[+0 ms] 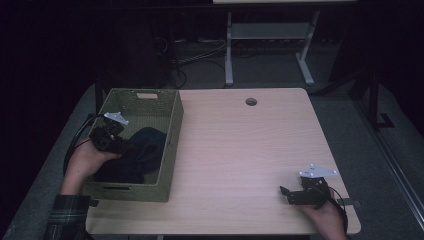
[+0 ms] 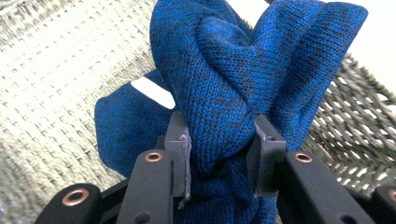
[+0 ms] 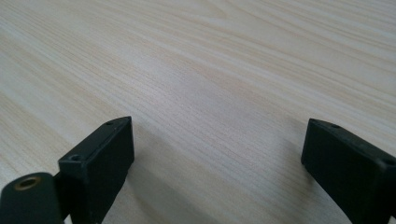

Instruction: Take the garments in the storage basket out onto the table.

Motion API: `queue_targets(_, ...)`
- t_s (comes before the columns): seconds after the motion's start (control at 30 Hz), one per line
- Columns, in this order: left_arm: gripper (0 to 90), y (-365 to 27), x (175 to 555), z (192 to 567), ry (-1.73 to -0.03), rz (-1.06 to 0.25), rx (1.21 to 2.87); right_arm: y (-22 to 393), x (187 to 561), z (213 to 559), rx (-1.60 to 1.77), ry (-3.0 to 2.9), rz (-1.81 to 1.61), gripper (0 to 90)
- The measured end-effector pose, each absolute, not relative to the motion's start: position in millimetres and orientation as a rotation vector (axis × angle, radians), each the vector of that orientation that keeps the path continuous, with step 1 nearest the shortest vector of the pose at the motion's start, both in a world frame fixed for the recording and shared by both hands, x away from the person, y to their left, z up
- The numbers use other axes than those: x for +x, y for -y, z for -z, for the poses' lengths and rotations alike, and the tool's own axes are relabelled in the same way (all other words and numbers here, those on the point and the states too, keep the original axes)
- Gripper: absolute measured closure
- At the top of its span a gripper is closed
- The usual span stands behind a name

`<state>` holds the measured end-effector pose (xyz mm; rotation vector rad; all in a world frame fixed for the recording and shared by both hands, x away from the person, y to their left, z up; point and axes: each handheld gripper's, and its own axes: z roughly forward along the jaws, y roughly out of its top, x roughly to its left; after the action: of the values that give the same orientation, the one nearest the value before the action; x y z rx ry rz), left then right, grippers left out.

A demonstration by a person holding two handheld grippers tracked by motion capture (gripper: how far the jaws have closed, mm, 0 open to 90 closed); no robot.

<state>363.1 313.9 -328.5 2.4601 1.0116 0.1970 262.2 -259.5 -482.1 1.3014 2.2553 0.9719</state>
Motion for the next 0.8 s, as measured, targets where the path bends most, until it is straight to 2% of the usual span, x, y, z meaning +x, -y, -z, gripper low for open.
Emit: queue_targets(0.8, 65.5, -309, 356, 248, -0.979, -0.301, 2.445, 260, 262, 482, 1.299, -2.258, -0.973, 9.1)
